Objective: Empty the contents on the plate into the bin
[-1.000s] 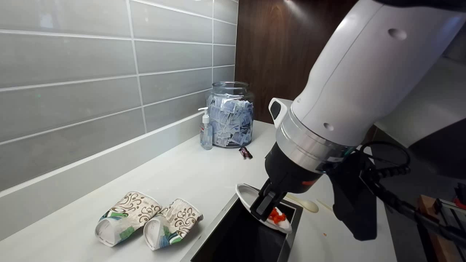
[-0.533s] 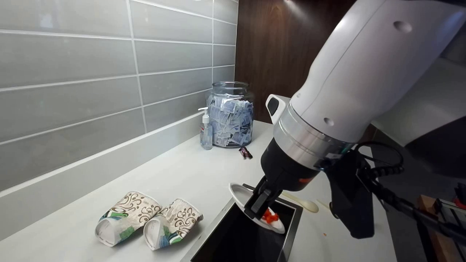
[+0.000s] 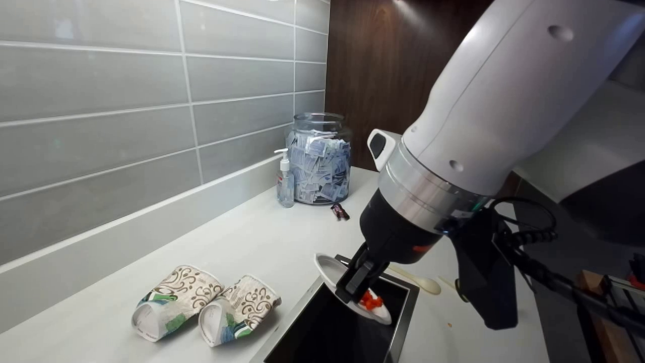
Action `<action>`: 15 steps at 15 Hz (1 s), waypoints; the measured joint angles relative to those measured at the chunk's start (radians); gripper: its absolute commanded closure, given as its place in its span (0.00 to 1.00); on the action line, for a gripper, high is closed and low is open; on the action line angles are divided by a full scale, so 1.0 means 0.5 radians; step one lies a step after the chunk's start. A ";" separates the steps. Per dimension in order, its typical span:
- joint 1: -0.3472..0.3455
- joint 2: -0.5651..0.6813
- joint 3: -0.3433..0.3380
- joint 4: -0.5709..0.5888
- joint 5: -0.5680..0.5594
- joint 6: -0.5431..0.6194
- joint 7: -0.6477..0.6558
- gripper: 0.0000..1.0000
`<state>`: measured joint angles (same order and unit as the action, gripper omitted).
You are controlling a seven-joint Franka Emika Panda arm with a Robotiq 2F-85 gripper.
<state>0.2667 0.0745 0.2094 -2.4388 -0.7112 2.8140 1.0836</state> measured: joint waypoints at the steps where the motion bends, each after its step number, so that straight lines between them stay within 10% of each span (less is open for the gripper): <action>1: -0.001 0.000 -0.005 -0.003 0.000 0.022 0.000 0.99; 15: -0.110 0.023 -0.037 -0.145 0.080 0.610 -0.009 0.99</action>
<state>0.2115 0.0860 0.1908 -2.5112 -0.6713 3.1188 1.0793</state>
